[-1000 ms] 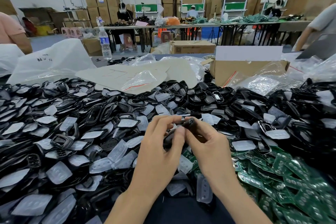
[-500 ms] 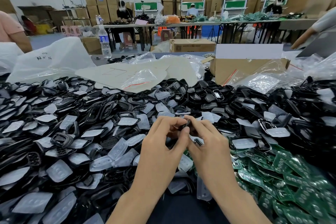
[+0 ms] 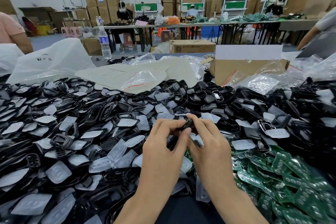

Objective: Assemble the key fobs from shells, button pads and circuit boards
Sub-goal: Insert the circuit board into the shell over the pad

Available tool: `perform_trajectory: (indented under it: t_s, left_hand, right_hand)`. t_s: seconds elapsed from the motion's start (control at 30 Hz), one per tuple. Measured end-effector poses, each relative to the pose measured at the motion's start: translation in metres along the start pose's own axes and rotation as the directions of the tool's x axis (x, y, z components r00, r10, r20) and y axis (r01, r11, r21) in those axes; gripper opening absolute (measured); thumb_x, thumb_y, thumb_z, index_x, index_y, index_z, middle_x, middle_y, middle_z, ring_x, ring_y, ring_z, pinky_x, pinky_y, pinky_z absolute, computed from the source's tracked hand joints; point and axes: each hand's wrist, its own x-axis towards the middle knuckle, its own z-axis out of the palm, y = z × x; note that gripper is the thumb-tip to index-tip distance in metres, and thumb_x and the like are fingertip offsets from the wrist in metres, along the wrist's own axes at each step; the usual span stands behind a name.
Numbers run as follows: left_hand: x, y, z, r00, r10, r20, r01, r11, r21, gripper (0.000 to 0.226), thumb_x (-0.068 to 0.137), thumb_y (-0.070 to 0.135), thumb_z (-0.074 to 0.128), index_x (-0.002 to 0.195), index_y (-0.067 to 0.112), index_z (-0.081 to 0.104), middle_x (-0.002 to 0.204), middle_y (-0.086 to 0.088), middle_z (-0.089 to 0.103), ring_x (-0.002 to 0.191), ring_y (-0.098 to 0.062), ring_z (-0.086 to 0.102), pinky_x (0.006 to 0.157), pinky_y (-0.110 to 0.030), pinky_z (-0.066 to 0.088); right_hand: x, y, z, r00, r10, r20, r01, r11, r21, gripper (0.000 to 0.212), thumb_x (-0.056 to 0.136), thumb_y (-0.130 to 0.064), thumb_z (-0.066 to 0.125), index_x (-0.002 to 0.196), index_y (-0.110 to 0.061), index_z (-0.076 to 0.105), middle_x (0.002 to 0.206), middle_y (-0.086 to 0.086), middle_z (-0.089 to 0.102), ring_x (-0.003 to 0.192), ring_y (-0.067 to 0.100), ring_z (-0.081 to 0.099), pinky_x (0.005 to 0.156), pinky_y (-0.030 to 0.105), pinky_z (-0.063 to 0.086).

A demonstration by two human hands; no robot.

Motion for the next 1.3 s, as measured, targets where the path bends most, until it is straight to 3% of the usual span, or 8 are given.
perform_trajectory:
  t_s: [0.47,0.67,0.77,0.83,0.9,0.93,1.13,1.3]
  left_hand:
    - [0.001,-0.001,0.001,1.0,0.008,-0.015,-0.006,0.997,0.08,0.018,0.092,0.032,0.067,0.096,0.048,0.058,0.103,0.024,0.059,0.095,-0.002,0.063,0.074,-0.009,0.047]
    - [0.002,-0.003,-0.002,0.998,0.049,-0.039,-0.045,0.993,0.106,0.004,0.092,0.042,0.061,0.096,0.043,0.059,0.098,0.017,0.059,0.091,-0.008,0.063,0.07,-0.014,0.047]
    - [0.006,-0.008,-0.007,0.996,0.066,-0.065,-0.055,0.986,0.156,0.004,0.093,0.041,0.061,0.095,0.042,0.058,0.095,0.017,0.059,0.089,-0.005,0.062,0.072,-0.011,0.046]
    - [0.008,-0.01,-0.011,0.989,0.132,-0.066,-0.114,0.968,0.223,0.006,0.093,0.04,0.06,0.099,0.037,0.06,0.096,0.016,0.058,0.088,-0.001,0.06,0.073,-0.006,0.043]
    - [0.008,-0.014,-0.012,0.973,0.229,-0.017,-0.215,0.935,0.282,0.009,0.096,0.035,0.061,0.105,0.031,0.061,0.097,0.014,0.055,0.087,-0.001,0.059,0.075,-0.006,0.042]
    - [0.007,-0.016,-0.011,0.964,0.266,0.021,-0.261,0.921,0.289,0.01,0.098,0.033,0.061,0.107,0.03,0.061,0.098,0.014,0.054,0.088,-0.002,0.059,0.075,-0.008,0.043]
    - [0.008,-0.018,-0.009,0.955,0.282,0.087,-0.294,0.938,0.184,0.01,0.096,0.031,0.067,0.105,0.03,0.065,0.106,0.016,0.06,0.104,-0.007,0.065,0.087,-0.013,0.048]
    - [0.009,-0.006,-0.007,0.972,-0.187,0.142,0.203,0.973,-0.106,0.017,0.088,0.055,0.067,0.099,0.041,0.068,0.097,0.011,0.072,0.088,-0.006,0.07,0.073,-0.018,0.054]
  right_hand:
    - [0.001,-0.001,-0.001,0.987,-0.154,-0.036,0.147,0.978,-0.148,0.047,0.083,-0.007,0.068,0.13,-0.008,0.066,0.12,0.01,0.064,0.104,0.028,0.067,0.069,0.04,0.061]
    - [0.0,-0.002,0.0,0.99,-0.14,0.029,0.143,0.984,-0.105,0.055,0.087,-0.012,0.071,0.139,-0.019,0.056,0.132,0.001,0.052,0.113,0.02,0.06,0.08,0.037,0.059]
    - [0.005,-0.002,0.001,0.986,0.13,0.101,-0.144,0.979,0.144,0.055,0.094,-0.03,0.064,0.146,-0.035,0.045,0.136,-0.012,0.048,0.114,0.0,0.057,0.082,0.015,0.053]
    - [0.012,-0.007,-0.002,0.83,0.45,0.329,-0.557,0.639,0.531,0.049,0.094,-0.04,0.062,0.141,-0.037,0.048,0.129,-0.011,0.061,0.107,0.003,0.066,0.082,0.016,0.055]
    - [0.018,-0.007,-0.006,0.633,0.482,0.606,-0.714,0.062,0.697,0.041,0.09,-0.042,0.062,0.121,-0.017,0.068,0.114,0.006,0.074,0.096,0.017,0.074,0.076,0.028,0.061]
    - [0.02,-0.007,-0.008,0.595,0.436,0.675,-0.72,-0.085,0.689,0.042,0.088,-0.042,0.062,0.113,-0.009,0.073,0.111,0.012,0.075,0.094,0.023,0.074,0.075,0.032,0.062]
    - [0.022,-0.006,-0.012,0.626,0.388,0.676,-0.652,-0.215,0.727,0.045,0.084,-0.03,0.067,0.122,-0.004,0.067,0.117,0.018,0.074,0.101,0.022,0.074,0.078,0.024,0.059]
    - [0.023,-0.002,-0.01,0.7,0.419,0.578,-0.594,-0.108,0.797,0.041,0.085,-0.022,0.068,0.122,-0.005,0.065,0.117,0.017,0.074,0.108,0.025,0.072,0.083,0.024,0.058]
